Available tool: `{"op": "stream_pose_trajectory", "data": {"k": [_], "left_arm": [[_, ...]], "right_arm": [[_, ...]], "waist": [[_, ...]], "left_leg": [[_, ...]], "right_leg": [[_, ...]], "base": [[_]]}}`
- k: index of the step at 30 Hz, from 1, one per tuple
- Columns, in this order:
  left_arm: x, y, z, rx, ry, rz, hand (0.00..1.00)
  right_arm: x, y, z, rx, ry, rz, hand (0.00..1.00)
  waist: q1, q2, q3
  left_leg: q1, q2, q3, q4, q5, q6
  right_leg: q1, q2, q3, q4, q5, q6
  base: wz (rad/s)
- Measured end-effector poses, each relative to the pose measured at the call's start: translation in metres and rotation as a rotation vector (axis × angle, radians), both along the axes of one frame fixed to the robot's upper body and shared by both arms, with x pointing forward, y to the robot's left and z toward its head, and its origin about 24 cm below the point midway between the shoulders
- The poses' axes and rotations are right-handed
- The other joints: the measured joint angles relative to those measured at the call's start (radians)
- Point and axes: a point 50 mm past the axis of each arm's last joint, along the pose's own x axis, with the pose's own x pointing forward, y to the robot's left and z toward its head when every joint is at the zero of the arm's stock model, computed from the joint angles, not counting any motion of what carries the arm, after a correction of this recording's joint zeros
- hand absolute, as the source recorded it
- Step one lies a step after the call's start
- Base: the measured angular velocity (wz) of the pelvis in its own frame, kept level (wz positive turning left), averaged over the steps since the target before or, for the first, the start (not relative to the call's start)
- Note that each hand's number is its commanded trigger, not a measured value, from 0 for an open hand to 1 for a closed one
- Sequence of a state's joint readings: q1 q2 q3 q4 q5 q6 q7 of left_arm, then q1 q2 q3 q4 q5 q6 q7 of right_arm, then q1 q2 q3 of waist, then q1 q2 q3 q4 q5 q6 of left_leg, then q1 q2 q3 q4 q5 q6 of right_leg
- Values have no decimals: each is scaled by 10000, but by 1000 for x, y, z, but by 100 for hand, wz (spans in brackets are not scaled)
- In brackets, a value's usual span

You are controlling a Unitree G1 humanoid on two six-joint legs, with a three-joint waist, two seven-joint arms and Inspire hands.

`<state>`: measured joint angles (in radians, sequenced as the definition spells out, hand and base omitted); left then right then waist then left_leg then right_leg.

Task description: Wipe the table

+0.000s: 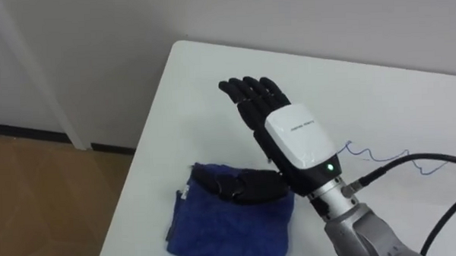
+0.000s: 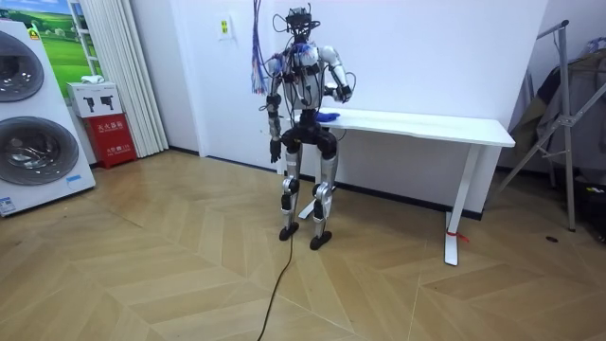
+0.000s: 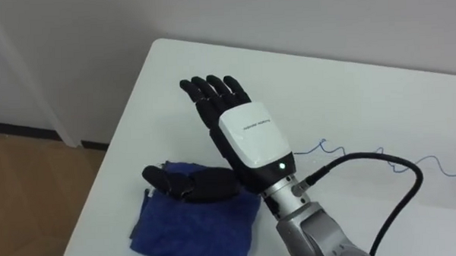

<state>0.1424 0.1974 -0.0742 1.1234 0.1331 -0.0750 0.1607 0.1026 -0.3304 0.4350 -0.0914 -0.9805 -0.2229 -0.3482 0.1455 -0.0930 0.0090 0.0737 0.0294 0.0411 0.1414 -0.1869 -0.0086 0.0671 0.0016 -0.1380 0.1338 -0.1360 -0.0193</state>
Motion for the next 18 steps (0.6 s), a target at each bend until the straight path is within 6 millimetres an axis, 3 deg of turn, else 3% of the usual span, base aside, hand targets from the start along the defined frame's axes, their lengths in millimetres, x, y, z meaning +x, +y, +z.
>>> {"op": "stream_pose_trajectory", "data": {"k": [12, 18], "left_arm": [[1, 1, 1, -106, 13, -477, 0], [1, 2, 1, -68, 56, -439, 0]], "right_arm": [[-21, -1, -22, -1084, 635, 607, 0], [-36, -3, -42, -1366, 1127, 680, 0]], "waist": [[11, 29, -3], [29, 63, -68]], "left_leg": [[-45, -4, -70, -75, -15, 19], [-158, -19, -92, -58, -13, 21]], "right_leg": [[-39, 4, -52, 1, -4, 7], [-136, -19, -117, 15, -4, 7]], "base": [[1], [0]]}}
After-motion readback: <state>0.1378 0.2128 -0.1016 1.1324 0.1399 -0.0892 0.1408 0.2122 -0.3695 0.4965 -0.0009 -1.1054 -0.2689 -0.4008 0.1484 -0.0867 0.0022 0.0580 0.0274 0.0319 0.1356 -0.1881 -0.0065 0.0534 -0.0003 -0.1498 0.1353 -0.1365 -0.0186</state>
